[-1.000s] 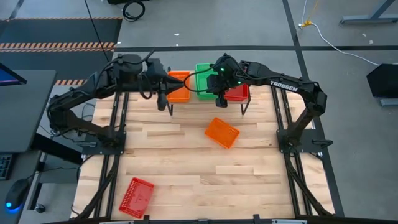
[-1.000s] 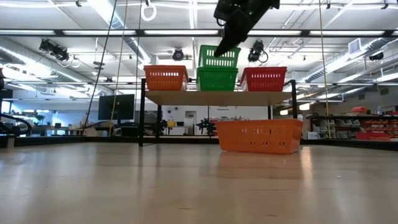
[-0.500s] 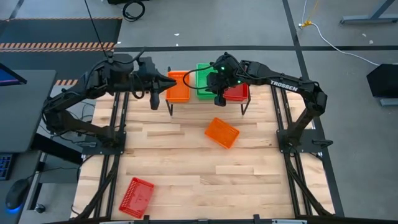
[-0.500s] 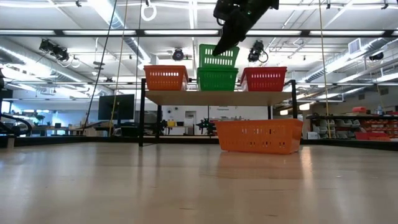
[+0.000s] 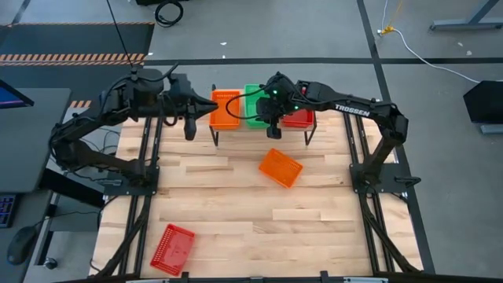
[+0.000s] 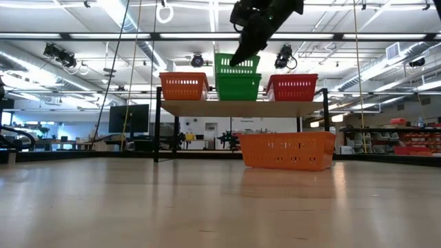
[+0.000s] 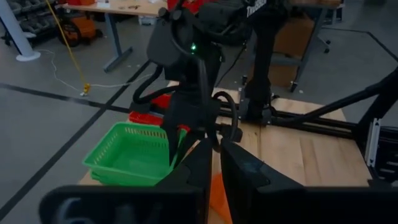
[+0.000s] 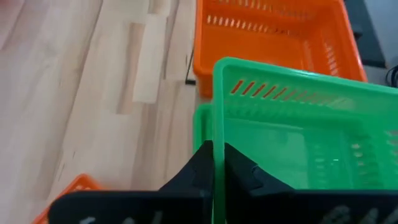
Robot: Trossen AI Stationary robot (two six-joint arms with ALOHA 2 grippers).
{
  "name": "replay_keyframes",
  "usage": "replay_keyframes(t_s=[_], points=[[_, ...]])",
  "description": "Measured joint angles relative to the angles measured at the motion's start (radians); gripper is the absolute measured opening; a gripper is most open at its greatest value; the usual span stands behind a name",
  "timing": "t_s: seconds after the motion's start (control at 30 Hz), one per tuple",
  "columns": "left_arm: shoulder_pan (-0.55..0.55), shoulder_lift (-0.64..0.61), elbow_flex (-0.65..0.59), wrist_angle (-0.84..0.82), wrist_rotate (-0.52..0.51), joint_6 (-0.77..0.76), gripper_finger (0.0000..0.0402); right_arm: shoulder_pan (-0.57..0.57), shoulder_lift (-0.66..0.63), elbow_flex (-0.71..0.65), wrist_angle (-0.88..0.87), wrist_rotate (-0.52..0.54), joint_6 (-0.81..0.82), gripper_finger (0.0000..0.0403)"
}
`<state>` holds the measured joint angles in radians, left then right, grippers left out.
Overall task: Stack baskets on shelf by color
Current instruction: Stack the green bin on the green bins on the shelf, then stack the orange bin on the orange bins on the shelf
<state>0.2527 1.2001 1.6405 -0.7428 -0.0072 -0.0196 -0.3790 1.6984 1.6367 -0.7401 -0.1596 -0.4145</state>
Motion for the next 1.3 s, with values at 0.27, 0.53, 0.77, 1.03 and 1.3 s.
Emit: replay_keyframes(t_s=[0.27, 0.53, 0.77, 1.03, 1.3], points=[[-0.005, -0.023, 0.001, -0.051, 0.0, -0.003, 0.0034, 0.004, 0.002, 0.0, -0.003, 0.003, 0.006, 0.0021], [-0.005, -0.033, 0.0, -0.061, 0.0, -0.014, 0.0028, -0.024, 0.002, 0.0, -0.041, 0.032, 0.102, 0.0048], [-0.005, -0.032, 0.0, -0.067, 0.0, -0.017, 0.0023, -0.033, 0.002, 0.0, -0.034, 0.028, 0.128, 0.0129], [-0.008, -0.076, 0.0, -0.159, 0.0, 0.027, 0.0022, -0.016, -0.001, 0.0, -0.031, 0.094, 0.145, 0.0196], [-0.01, -0.162, 0.0, -0.243, 0.048, 0.022, 0.001, 0.016, -0.073, 0.0, -0.023, 0.167, 0.203, 0.0219]])
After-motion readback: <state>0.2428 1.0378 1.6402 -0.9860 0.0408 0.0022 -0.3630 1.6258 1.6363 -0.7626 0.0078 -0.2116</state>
